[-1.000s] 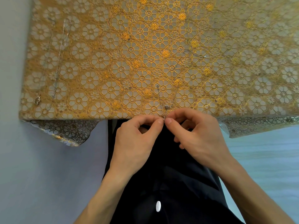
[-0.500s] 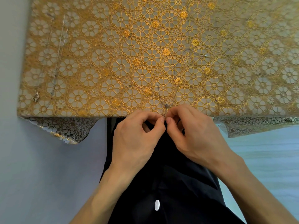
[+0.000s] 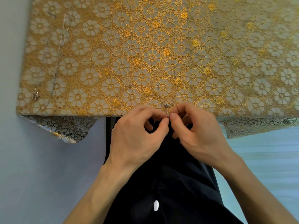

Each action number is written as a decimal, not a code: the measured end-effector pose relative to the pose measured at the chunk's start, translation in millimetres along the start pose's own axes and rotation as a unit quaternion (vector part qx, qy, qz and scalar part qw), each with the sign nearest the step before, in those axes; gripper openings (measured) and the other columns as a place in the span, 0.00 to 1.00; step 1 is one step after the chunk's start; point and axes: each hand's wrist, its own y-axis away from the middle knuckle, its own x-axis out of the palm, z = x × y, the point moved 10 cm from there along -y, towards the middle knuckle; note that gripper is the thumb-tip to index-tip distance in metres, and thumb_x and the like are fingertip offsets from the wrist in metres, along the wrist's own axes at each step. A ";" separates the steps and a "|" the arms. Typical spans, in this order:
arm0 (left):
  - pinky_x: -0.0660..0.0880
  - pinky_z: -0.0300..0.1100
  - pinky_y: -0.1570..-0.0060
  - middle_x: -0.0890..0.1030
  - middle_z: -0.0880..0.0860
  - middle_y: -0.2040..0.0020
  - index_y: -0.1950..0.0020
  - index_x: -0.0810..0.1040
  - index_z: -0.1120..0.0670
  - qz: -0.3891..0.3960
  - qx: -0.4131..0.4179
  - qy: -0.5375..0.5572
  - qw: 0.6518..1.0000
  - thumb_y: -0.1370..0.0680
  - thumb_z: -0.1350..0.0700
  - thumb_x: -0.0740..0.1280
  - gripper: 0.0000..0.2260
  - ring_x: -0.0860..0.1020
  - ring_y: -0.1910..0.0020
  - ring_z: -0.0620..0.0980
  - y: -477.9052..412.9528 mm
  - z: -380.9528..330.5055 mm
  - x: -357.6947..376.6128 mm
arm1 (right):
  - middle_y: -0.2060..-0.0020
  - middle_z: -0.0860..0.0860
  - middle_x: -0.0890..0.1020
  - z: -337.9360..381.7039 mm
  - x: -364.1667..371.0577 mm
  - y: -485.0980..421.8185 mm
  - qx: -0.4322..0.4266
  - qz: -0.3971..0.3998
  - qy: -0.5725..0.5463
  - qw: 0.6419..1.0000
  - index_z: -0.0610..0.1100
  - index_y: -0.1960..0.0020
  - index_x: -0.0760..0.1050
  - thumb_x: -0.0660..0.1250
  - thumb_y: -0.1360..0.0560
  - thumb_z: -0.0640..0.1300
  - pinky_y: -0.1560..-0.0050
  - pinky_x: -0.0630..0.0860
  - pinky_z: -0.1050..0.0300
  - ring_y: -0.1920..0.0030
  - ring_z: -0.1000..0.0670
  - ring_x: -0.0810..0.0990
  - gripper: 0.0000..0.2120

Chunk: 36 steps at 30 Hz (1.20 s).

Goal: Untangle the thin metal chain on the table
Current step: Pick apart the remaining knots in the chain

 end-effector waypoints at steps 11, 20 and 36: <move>0.77 0.45 0.63 0.81 0.40 0.57 0.59 0.82 0.44 -0.015 0.015 0.005 1.000 0.28 0.46 0.70 0.04 0.80 0.63 0.44 -3.0 -3.5 -1.1 | 0.68 0.56 0.78 -2.9 6.1 2.3 0.027 0.032 -0.063 0.997 0.48 0.53 0.73 0.64 0.19 0.43 0.69 0.75 0.59 0.70 0.53 0.80 0.04; 0.71 0.31 0.62 0.81 0.39 0.58 0.60 0.82 0.44 -0.011 -0.032 0.072 0.997 0.29 0.49 0.72 0.01 0.79 0.63 0.44 -3.5 7.7 3.2 | 0.60 0.57 0.76 6.5 3.5 4.0 -0.023 -0.014 0.038 0.999 0.49 0.51 0.71 0.60 0.20 0.49 0.61 0.72 0.58 0.63 0.55 0.76 0.04; 0.66 0.28 0.68 0.79 0.40 0.66 0.60 0.82 0.45 -0.055 -0.091 0.175 0.979 0.27 0.54 0.75 0.05 0.74 0.71 0.39 2.9 23.1 3.3 | 0.74 0.54 0.77 -19.1 19.5 14.3 0.202 0.012 -0.265 0.943 0.47 0.53 0.73 0.62 0.18 0.42 0.74 0.76 0.53 0.73 0.48 0.76 0.06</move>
